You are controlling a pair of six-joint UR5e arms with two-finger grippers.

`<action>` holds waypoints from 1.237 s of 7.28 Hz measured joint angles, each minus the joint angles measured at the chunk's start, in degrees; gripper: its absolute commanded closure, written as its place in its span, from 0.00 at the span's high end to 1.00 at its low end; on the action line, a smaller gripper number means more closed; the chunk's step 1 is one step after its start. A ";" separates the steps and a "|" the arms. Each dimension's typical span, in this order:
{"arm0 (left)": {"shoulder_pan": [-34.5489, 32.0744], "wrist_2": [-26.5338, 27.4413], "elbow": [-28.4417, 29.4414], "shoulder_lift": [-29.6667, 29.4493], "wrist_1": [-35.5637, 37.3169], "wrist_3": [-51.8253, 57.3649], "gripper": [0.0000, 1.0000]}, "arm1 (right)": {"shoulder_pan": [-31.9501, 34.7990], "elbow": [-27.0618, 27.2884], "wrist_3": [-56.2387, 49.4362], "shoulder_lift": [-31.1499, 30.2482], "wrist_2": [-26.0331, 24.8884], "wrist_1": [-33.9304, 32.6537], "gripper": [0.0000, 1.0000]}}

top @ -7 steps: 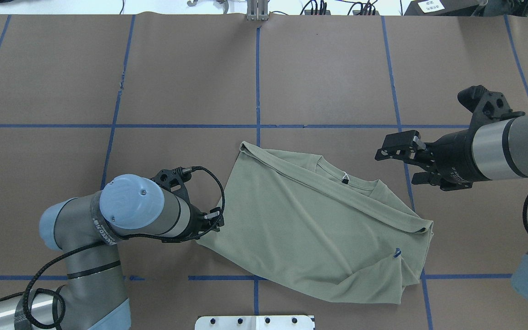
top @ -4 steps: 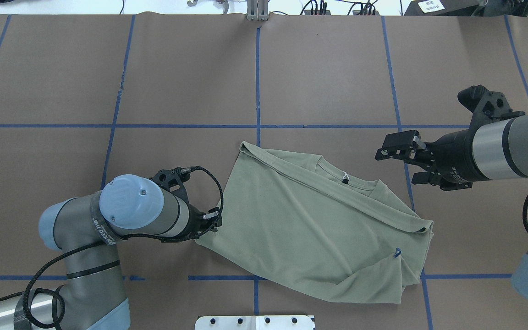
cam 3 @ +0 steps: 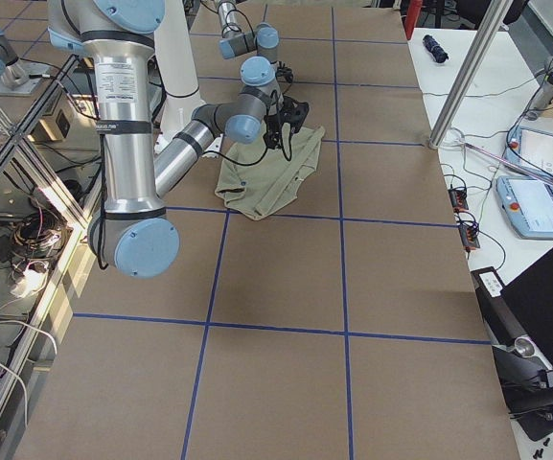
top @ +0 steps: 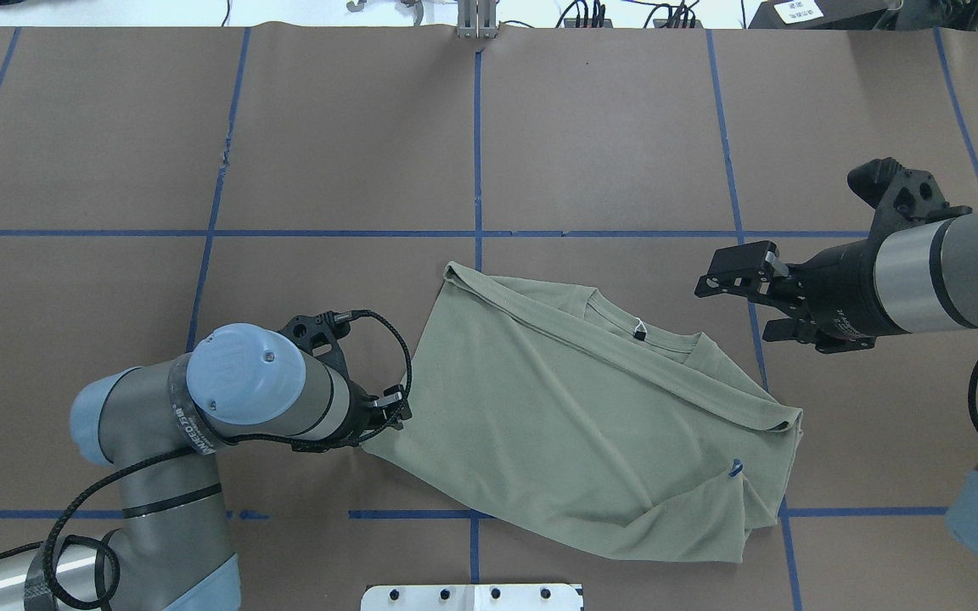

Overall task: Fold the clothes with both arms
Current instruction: 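Grasp the shirt edge with the left gripper and pull it away from the robot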

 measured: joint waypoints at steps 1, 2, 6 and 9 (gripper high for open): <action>0.08 -0.03 0.11 -0.16 0.13 -0.20 0.05 | 0.03 -0.03 0.00 0.00 0.00 0.00 1.00; 0.16 -0.07 0.14 -0.38 0.16 -0.32 0.00 | 0.06 -0.05 0.00 -0.03 0.00 0.00 1.00; -1.05 -0.25 0.04 -0.44 -0.04 0.12 0.00 | 0.24 -0.01 0.00 -0.01 -0.07 0.00 1.00; -11.38 -0.12 4.59 -4.29 -0.57 5.96 0.00 | 0.54 0.02 0.00 -0.03 -0.12 0.00 1.00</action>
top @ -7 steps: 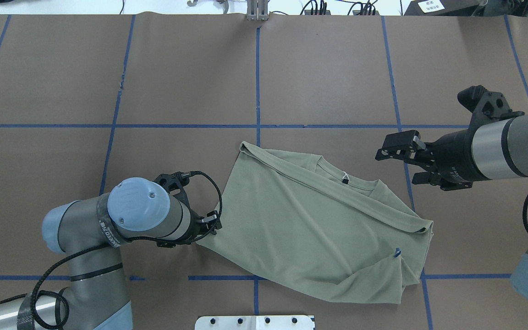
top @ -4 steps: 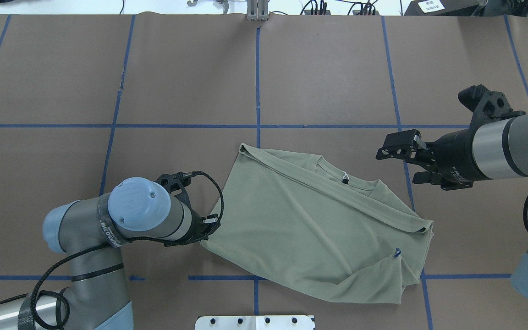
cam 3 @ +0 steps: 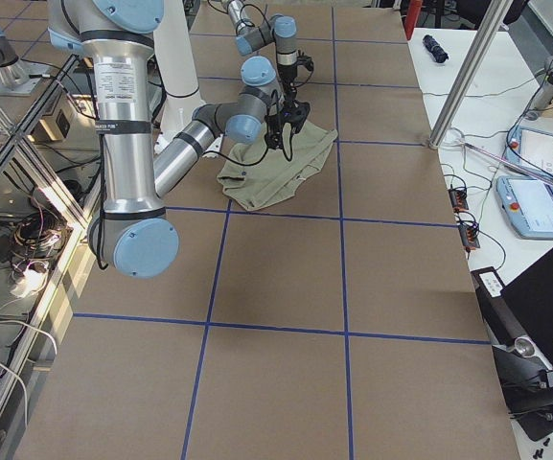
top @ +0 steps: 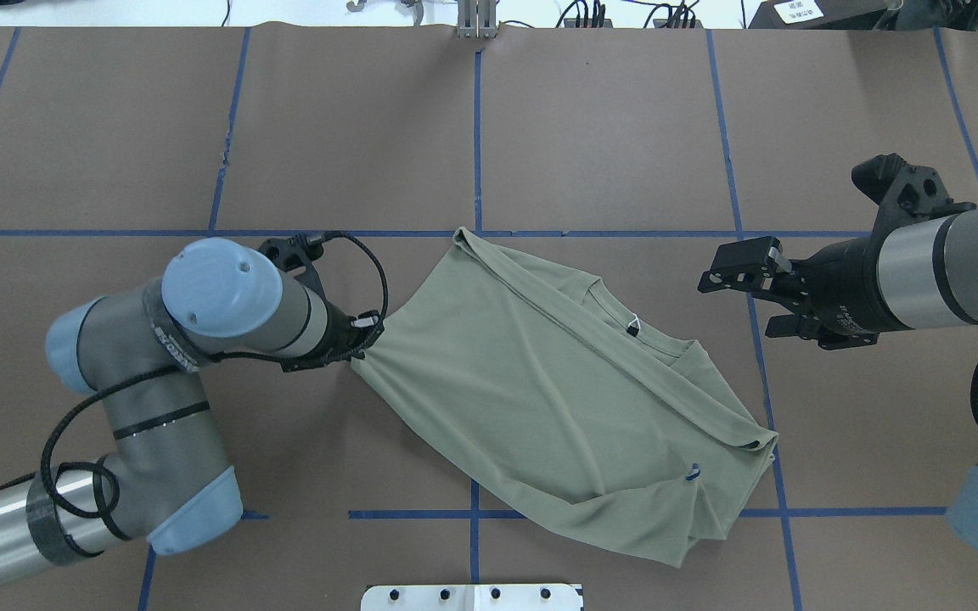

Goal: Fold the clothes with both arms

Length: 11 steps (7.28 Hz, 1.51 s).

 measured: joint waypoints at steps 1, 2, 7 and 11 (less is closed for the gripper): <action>-3.00 0.26 5.77 -4.04 -1.91 1.72 0.00 | 0.19 0.01 0.00 0.01 0.01 0.00 1.00; -5.31 1.29 12.86 -8.04 -6.09 2.47 0.00 | 0.44 -0.03 0.00 0.00 0.03 0.00 1.00; -12.25 5.67 44.23 -24.34 -27.60 11.59 0.00 | 0.95 -0.35 0.08 -0.41 -0.28 -0.02 1.00; -14.37 5.98 48.76 -27.17 -31.65 16.31 1.00 | 0.84 -1.40 0.09 -0.14 -0.63 -0.09 1.00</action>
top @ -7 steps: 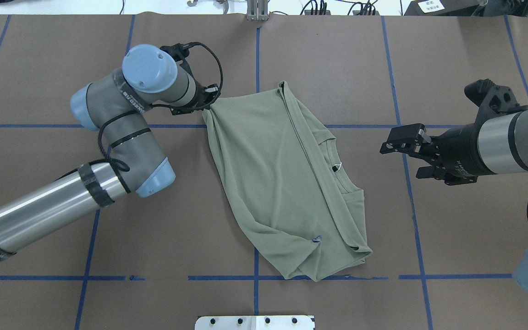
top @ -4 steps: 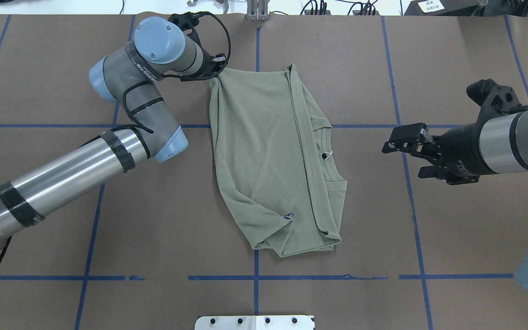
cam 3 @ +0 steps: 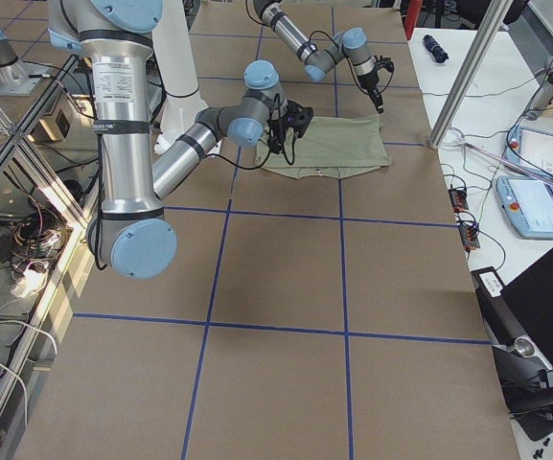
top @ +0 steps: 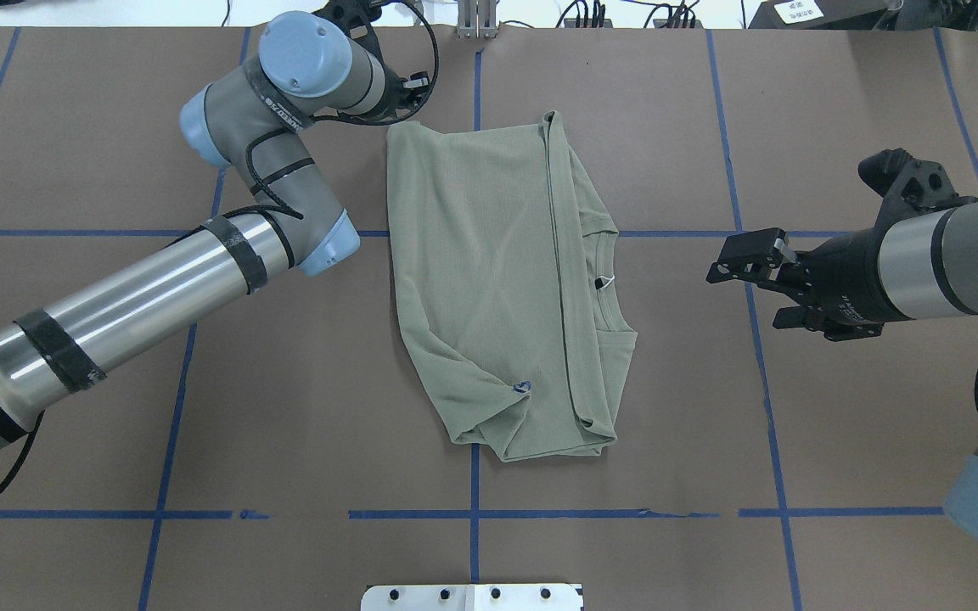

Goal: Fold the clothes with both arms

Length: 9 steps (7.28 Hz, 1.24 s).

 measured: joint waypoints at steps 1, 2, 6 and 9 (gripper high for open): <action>-1.52 -2.22 -0.34 0.04 0.10 0.94 1.00 | -0.06 -0.15 0.00 0.07 -0.02 0.00 1.00; -2.71 -5.52 -1.85 0.75 0.35 1.15 1.00 | -0.11 -0.41 0.00 0.15 -0.03 0.02 1.00; 2.33 -14.03 -13.94 5.16 1.77 -9.95 1.00 | -0.18 -0.74 -0.02 0.29 0.15 0.08 1.00; 9.70 -14.55 -20.43 4.87 11.23 -17.49 1.00 | 3.42 -0.64 -1.55 -0.11 4.52 0.09 1.00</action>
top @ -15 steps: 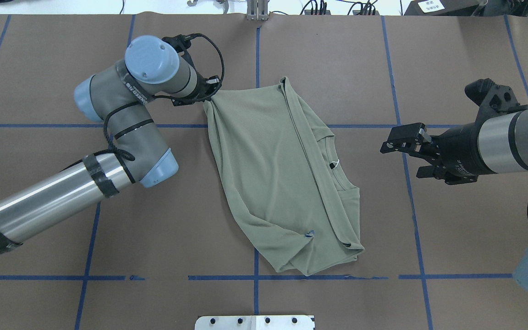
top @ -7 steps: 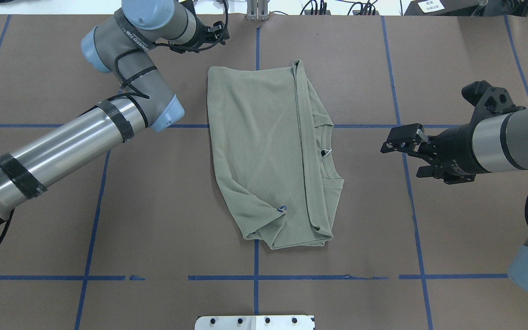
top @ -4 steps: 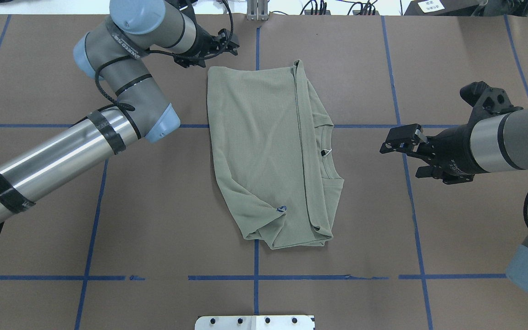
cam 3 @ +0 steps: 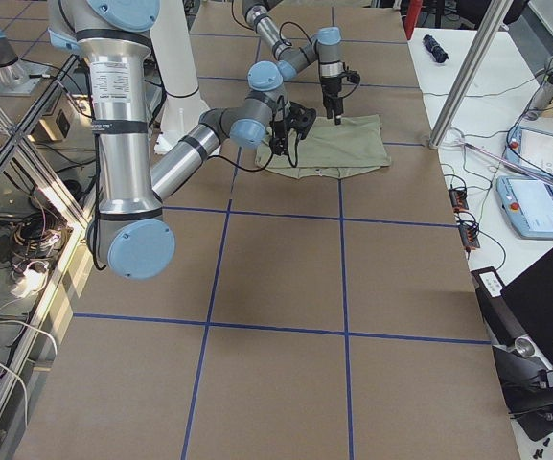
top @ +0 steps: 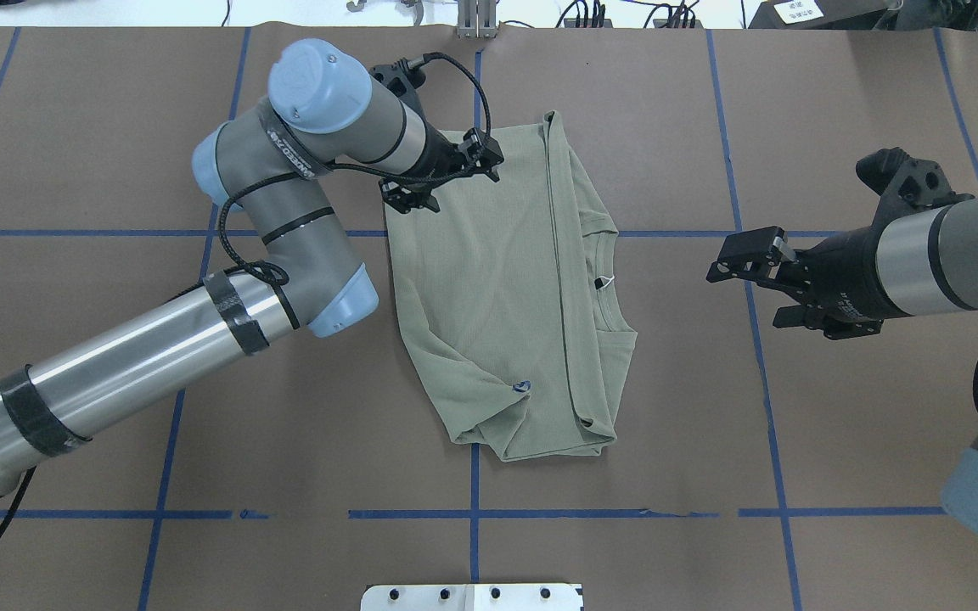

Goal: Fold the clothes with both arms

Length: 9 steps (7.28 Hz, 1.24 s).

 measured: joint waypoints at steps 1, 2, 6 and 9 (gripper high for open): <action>2.01 0.09 -0.64 -0.21 1.16 -1.40 1.00 | 2.04 0.04 -0.52 -0.22 2.34 0.00 1.00; 4.13 0.43 -0.80 -0.31 1.56 -2.68 1.00 | 3.16 0.02 -0.74 -0.32 3.50 0.00 1.00; 9.66 1.85 -1.18 -0.09 4.11 -5.57 1.00 | 3.91 -0.21 -0.99 -0.29 4.07 -0.02 1.00; 11.14 1.86 -8.74 4.96 9.54 -5.32 1.00 | 4.15 -0.34 -1.02 -0.04 4.06 -0.08 1.00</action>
